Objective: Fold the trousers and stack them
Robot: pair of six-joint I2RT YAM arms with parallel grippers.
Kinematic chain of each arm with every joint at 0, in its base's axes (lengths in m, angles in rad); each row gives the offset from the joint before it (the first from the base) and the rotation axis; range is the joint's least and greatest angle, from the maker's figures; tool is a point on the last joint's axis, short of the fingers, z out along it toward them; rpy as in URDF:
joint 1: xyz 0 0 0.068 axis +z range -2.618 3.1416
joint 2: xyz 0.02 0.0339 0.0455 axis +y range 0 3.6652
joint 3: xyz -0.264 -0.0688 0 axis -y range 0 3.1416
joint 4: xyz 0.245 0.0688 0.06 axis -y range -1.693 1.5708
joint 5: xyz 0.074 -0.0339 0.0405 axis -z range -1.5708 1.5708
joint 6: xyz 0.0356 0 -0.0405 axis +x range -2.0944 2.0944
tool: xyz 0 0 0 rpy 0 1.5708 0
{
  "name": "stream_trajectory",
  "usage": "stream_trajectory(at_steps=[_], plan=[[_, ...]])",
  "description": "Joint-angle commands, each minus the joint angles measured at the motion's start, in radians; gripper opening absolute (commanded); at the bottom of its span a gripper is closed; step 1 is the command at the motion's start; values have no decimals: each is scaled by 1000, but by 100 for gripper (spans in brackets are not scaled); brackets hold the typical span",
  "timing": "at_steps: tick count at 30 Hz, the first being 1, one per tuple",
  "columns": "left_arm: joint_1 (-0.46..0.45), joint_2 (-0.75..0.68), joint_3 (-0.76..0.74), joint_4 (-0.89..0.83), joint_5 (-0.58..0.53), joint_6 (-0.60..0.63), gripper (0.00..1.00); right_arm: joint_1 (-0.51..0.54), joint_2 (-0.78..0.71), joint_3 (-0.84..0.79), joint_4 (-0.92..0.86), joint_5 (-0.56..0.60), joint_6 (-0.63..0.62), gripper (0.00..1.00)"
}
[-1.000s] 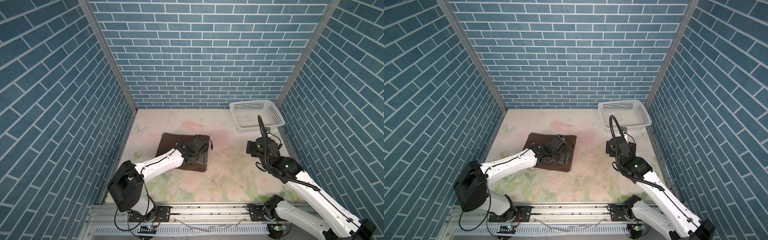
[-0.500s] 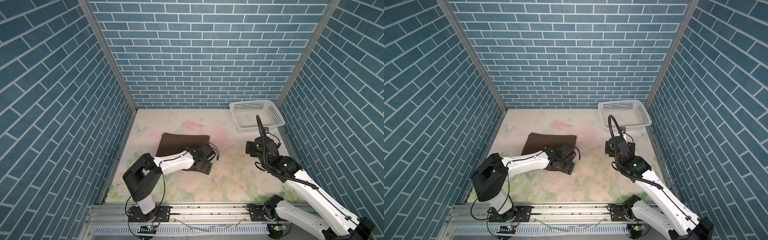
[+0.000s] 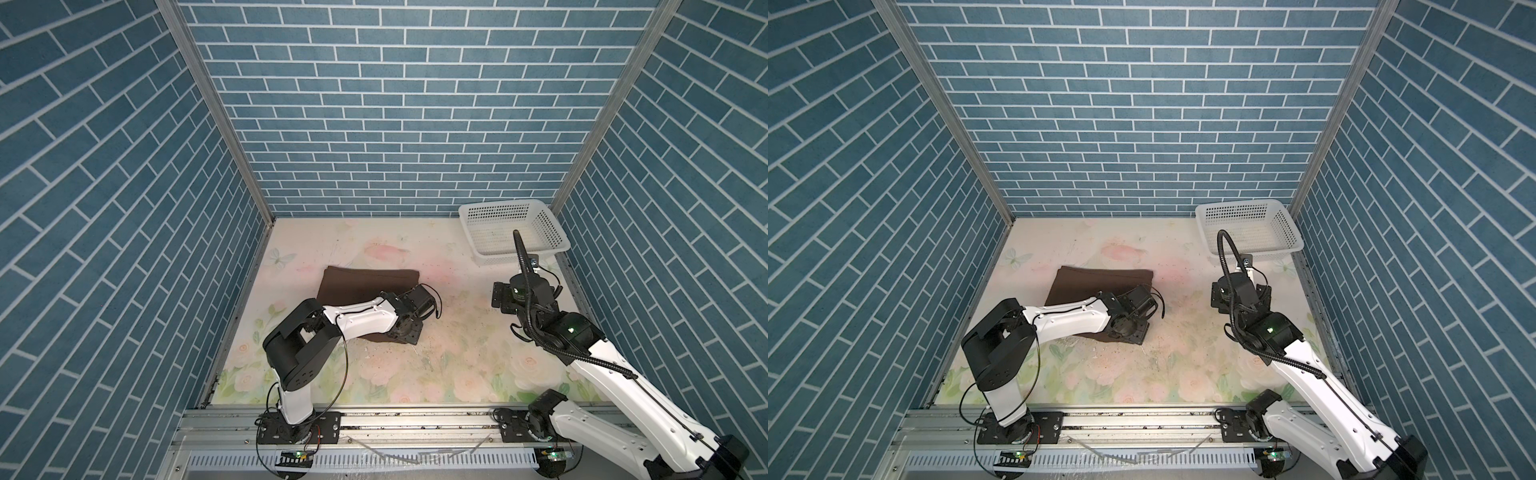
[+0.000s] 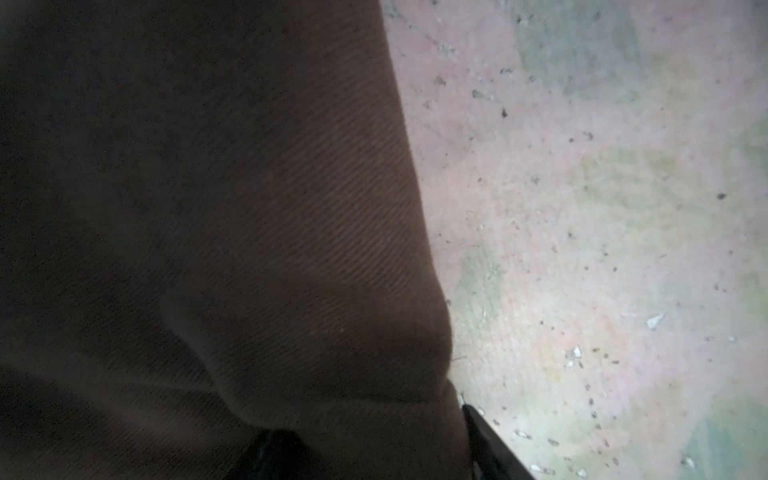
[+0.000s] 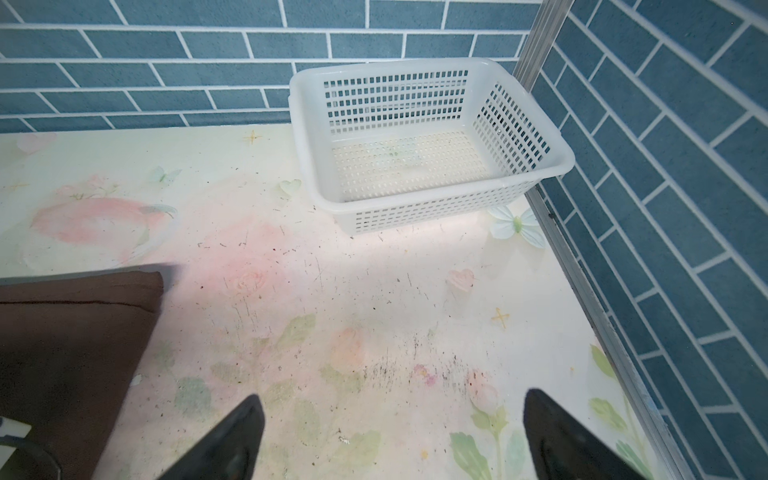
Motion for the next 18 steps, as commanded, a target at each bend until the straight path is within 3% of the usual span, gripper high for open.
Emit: stream_trajectory(at_steps=[1,18], plan=[[60,82,-27,37,10,26,63,-5,-3,-30,-8,22,13,97],[231,90,11,49,-13,62,72,-10,17,-24,-11,11,19,97]])
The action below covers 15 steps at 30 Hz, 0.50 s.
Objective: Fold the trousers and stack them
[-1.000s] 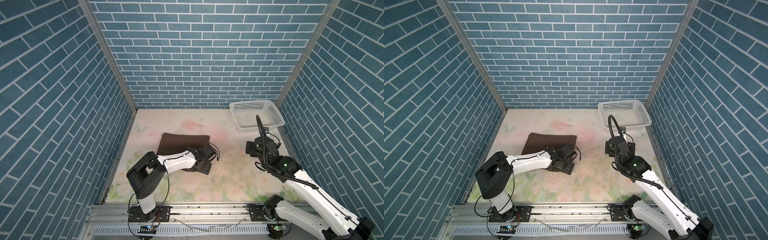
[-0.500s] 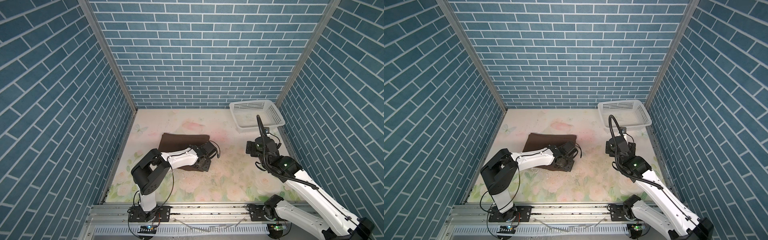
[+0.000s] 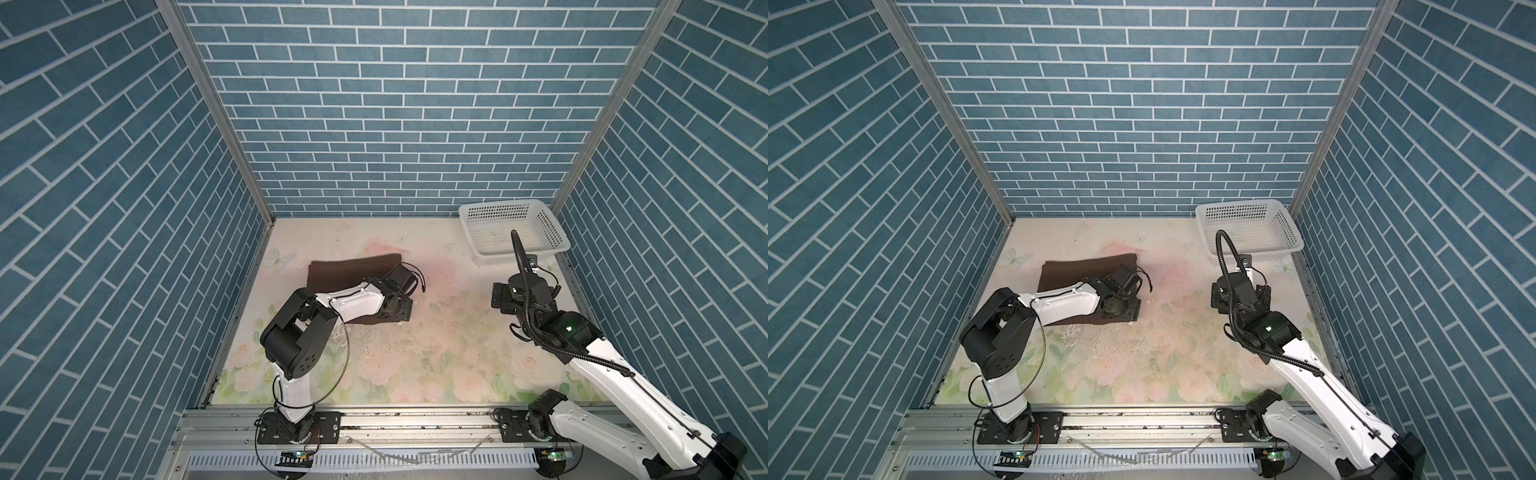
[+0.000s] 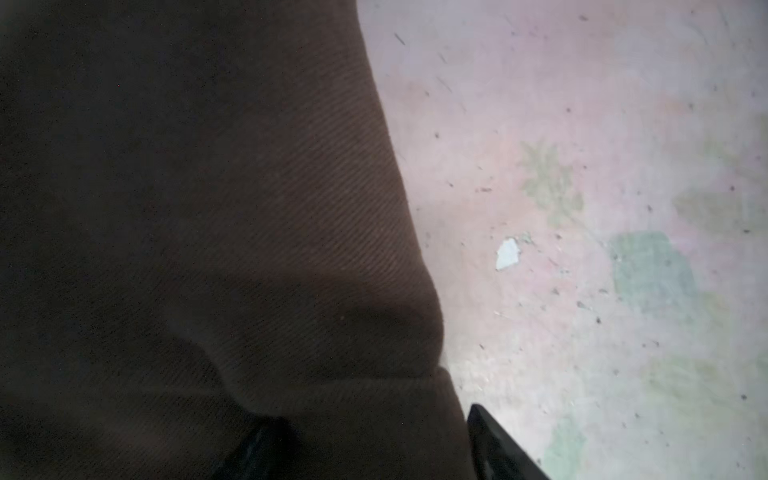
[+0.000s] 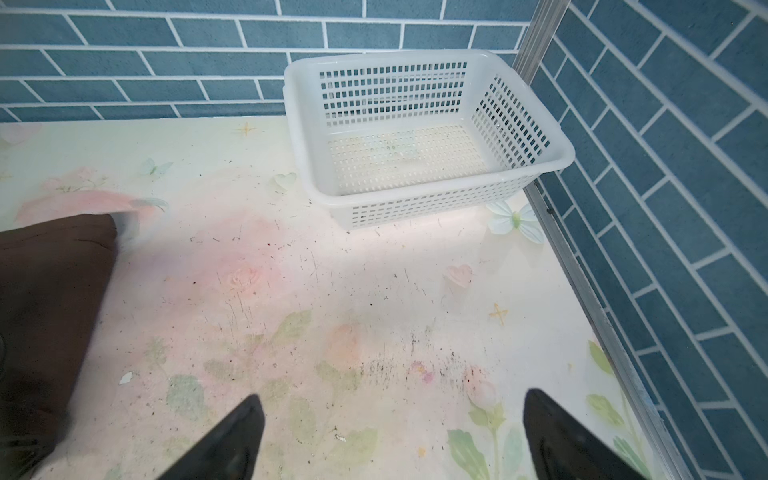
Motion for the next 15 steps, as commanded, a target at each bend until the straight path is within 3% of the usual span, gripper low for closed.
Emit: stream_trajectory(at_steps=[1,6,15], plan=[[37,52,-6,-79,-38,21,72,-5,6,-19,-9,11,18,97],[41,-8,22,-115,-44,22,76,-5,-2,-20,-16,11,19,97],[43,-310,-88,-158,-94,-53,83,-7,-11,-30,-13,10,19,97]])
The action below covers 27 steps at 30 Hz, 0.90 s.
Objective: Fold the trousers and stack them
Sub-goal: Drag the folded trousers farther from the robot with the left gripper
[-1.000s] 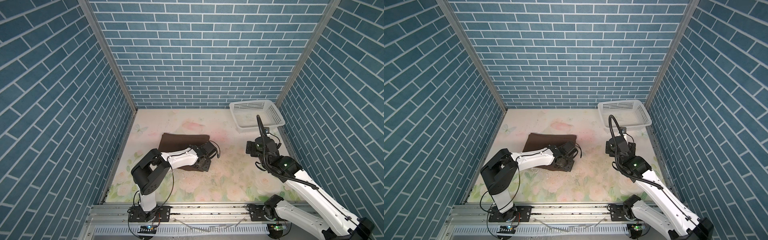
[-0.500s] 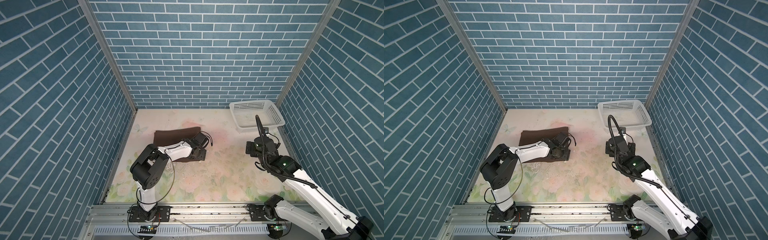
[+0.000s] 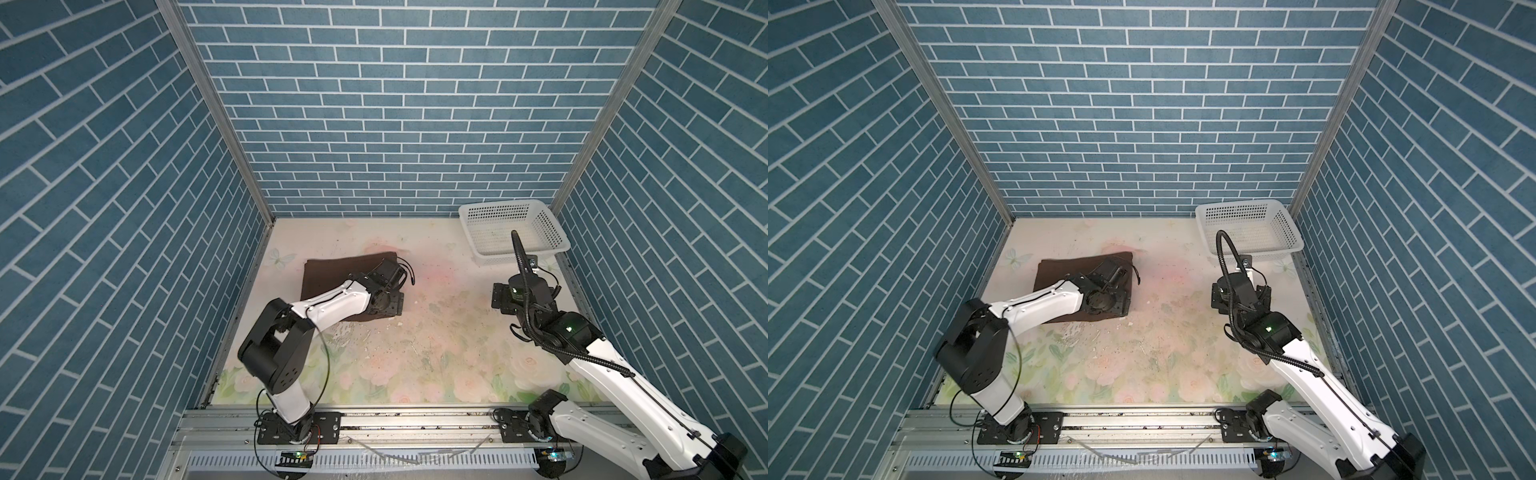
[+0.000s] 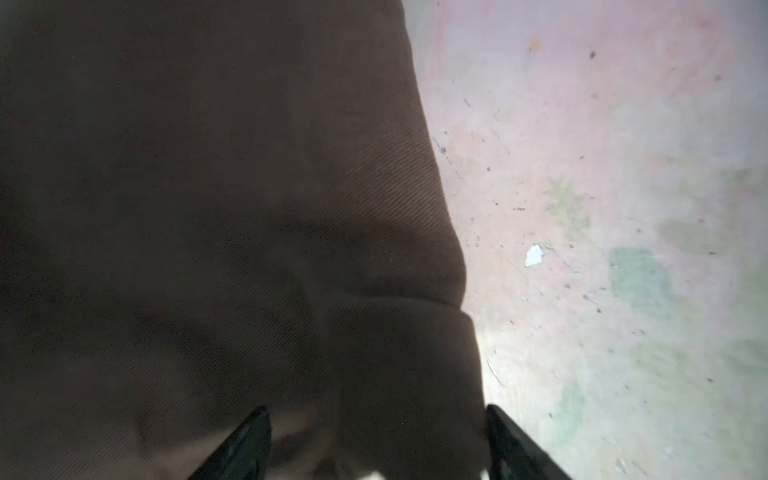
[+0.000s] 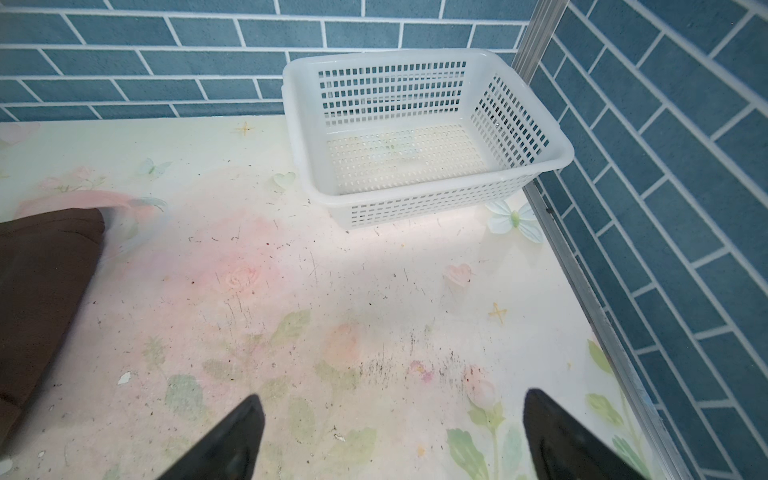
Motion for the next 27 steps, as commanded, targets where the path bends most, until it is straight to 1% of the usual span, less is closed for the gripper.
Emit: stream_trajectory(at_steps=[1,7,12,15,19,22,27], plan=[[8,-117,-55,-57,-46,-43,84,-5,-8,-27,-9,6,21,97],[10,-237,-155,-94,-61,-91,87,-6,-2,-35,4,-11,26,97],[24,-254,-257,-62,-35,-134,89,-6,-2,-32,0,-21,32,97],[43,-230,-300,-12,-28,-143,89,-6,-11,-32,-4,-21,34,97],[131,-154,-328,83,51,-140,89,-6,-24,-32,-13,-19,34,97],[178,-103,-313,121,86,-126,89,-6,-31,-29,-28,-14,34,97],[212,-8,-247,150,128,-83,88,-7,-47,-39,-36,5,37,97]])
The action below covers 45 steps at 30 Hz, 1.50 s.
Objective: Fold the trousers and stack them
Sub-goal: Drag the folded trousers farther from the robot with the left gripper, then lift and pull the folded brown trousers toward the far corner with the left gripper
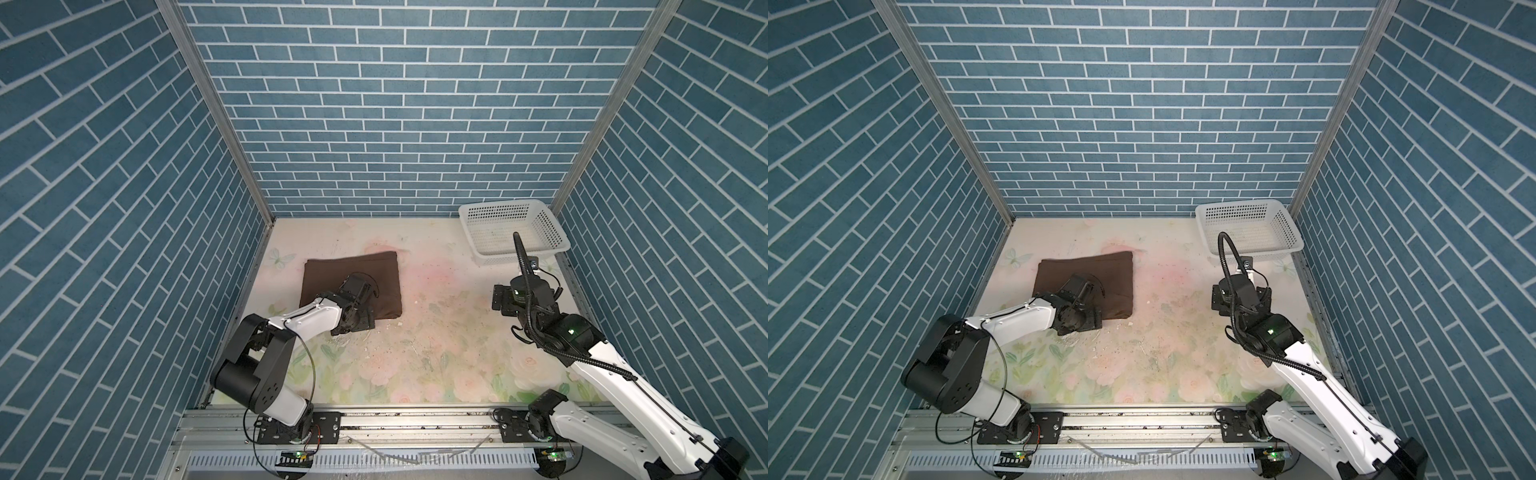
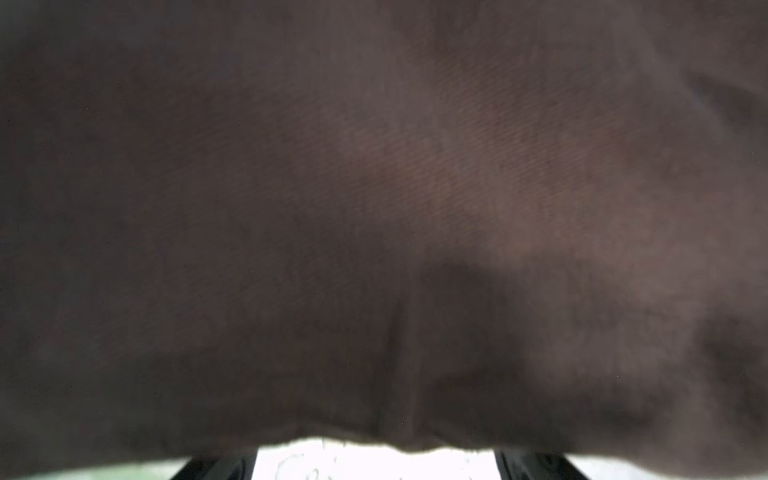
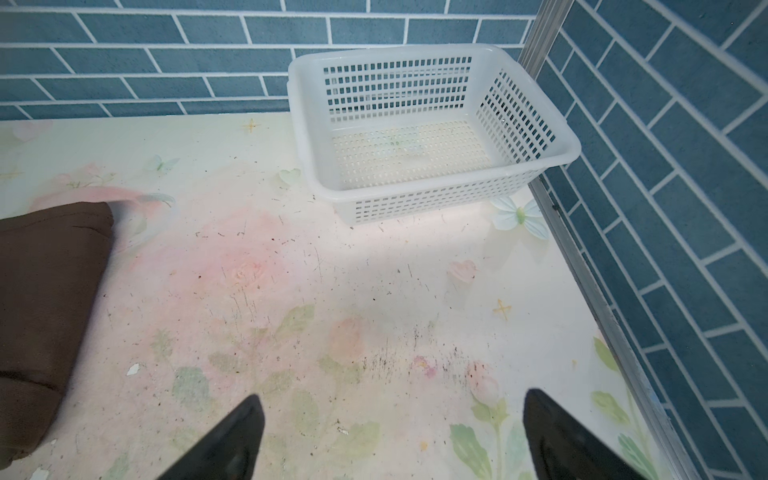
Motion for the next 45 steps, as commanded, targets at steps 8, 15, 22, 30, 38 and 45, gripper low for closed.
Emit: stream_trajectory(at_steps=[8,15,22,30,38,45], plan=[[65,203,132,78,98,44,87,-7,4,-12,-29,31,17,97],[82,255,192,76,108,50,87,-10,10,-6,-31,33,14,97],[121,280,227,83,109,52,87,-12,7,-4,-33,26,15,97],[154,303,282,76,103,53,87,-13,-16,-15,-44,22,21,97],[165,272,282,55,102,47,87,-13,-65,-45,-51,33,26,97],[137,167,197,71,149,-18,88,-15,-51,-57,-27,25,30,97]])
